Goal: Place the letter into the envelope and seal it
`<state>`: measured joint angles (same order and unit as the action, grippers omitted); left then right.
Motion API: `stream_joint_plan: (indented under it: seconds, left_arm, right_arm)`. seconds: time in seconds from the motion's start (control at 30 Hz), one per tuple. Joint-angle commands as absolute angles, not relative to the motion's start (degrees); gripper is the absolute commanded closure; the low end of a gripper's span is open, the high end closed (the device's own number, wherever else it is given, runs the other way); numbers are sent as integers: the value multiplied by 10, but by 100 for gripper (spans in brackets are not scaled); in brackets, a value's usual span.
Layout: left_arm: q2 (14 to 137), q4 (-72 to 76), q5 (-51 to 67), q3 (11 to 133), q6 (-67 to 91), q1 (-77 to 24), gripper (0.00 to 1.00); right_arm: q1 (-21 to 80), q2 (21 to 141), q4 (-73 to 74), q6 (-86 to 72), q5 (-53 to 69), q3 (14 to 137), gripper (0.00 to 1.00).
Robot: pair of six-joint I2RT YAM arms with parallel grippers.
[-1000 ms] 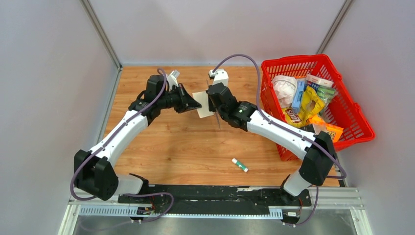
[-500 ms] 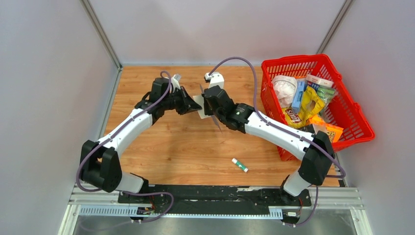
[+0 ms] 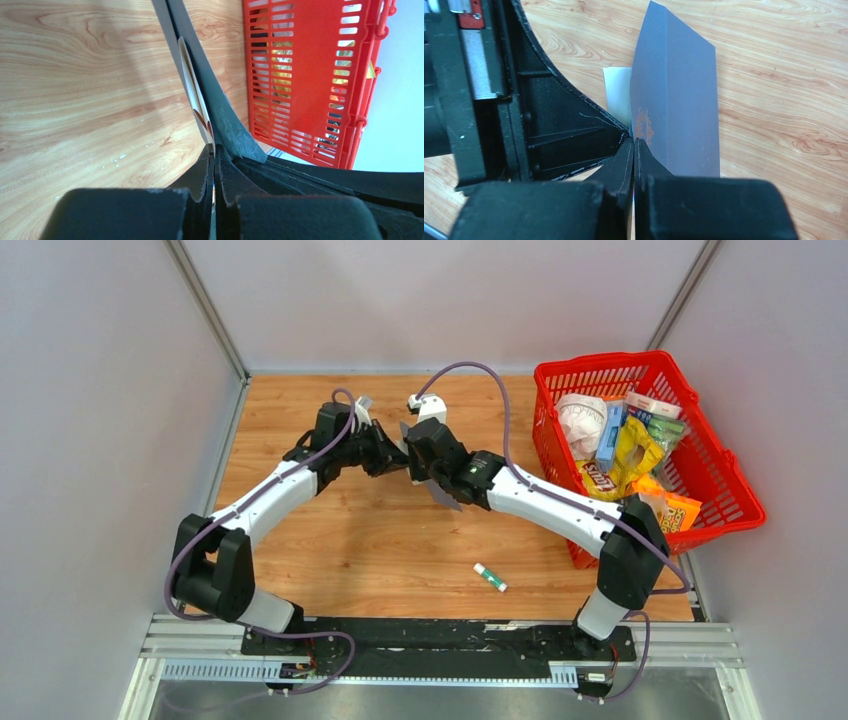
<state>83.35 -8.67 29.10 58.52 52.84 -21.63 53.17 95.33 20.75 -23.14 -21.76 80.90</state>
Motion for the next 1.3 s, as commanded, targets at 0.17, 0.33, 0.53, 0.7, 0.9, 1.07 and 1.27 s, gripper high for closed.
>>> stream_joint_plan:
  seconds: [0.17,0.33,0.53,0.7,0.9,1.07,1.27]
  left_arm:
    - [868,-94,298,595,513,-211,100]
    - [894,-143,288,624,493,-213,100]
    - [932,-178,276,651,485,-216,100]
    - [940,-176,279,668,490,-221,100]
    - [897,-178,274,644,501,-220,100]
    - [861,-170,282,602,513,-216,100]
    - [817,-158,297,556,522,-200,100]
  right_arm:
    - [481,933,169,-301,-98,772,100]
    - [446,921,117,-337,-12,738,100]
    - [441,932,112,-345,18,746,100]
    - [441,936,105,-357,22,746,100]
    - [438,938,106,-349,18,742,100]
    - [438,939,87,-352,14,721,100]
    - [439,940,85,-348,3,707,100]
